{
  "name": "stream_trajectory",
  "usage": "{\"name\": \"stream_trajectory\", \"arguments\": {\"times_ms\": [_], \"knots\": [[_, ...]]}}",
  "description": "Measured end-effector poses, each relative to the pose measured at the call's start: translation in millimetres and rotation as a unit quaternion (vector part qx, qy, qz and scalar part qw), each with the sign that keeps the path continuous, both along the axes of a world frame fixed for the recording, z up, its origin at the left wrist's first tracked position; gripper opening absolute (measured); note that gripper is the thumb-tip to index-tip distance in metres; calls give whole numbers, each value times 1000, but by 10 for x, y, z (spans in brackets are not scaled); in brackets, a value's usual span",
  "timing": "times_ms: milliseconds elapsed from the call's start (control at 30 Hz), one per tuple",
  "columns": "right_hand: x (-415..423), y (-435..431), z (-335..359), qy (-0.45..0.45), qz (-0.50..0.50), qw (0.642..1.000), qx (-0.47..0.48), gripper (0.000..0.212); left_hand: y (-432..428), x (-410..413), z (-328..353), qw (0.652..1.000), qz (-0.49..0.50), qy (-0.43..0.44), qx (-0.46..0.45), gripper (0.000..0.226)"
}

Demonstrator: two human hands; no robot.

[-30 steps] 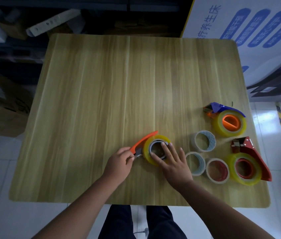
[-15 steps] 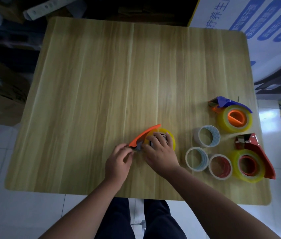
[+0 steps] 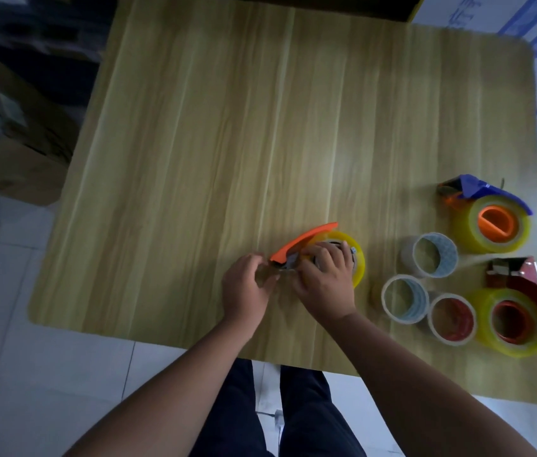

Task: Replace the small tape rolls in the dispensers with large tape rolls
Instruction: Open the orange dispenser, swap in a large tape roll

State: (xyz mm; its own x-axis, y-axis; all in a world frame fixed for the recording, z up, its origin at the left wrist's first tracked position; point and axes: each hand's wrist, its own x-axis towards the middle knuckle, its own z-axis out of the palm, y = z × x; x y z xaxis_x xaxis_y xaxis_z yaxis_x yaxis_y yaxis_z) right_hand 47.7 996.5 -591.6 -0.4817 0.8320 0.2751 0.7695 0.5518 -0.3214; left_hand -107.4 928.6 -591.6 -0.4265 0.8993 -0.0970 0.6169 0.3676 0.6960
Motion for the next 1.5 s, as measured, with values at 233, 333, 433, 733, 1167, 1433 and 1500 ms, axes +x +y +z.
{"name": "stream_trajectory", "arguments": {"times_ms": [233, 333, 433, 733, 1167, 1433, 1500], "knots": [[-41, 8, 42, -7, -18, 1000, 1, 10, 134, 1, 32, 999, 3, -8, 44, 28], [-90, 12, 42, -20, -27, 999, -4, 10, 166, -52, -10, 996, -66, 10, 51, 36], [-72, 19, 25, 12, -36, 999, 5, 10, 184, -107, -47, 994, -83, 40, 54, 35], [-87, 63, 50, -6, -56, 998, -32, 7, 202, -84, -35, 996, -70, 11, 47, 36], [7, 78, 41, -84, 35, 995, -40, 23, 71, 65, -7, 998, 5, -50, 40, 34], [-36, 190, 38, -18, 35, 997, -72, 16, 86, 58, -37, 997, 17, -63, 38, 30], [-20, 202, 53, 29, 41, 996, -69, 9, 91, 51, -32, 998, 14, -56, 37, 28]]}}
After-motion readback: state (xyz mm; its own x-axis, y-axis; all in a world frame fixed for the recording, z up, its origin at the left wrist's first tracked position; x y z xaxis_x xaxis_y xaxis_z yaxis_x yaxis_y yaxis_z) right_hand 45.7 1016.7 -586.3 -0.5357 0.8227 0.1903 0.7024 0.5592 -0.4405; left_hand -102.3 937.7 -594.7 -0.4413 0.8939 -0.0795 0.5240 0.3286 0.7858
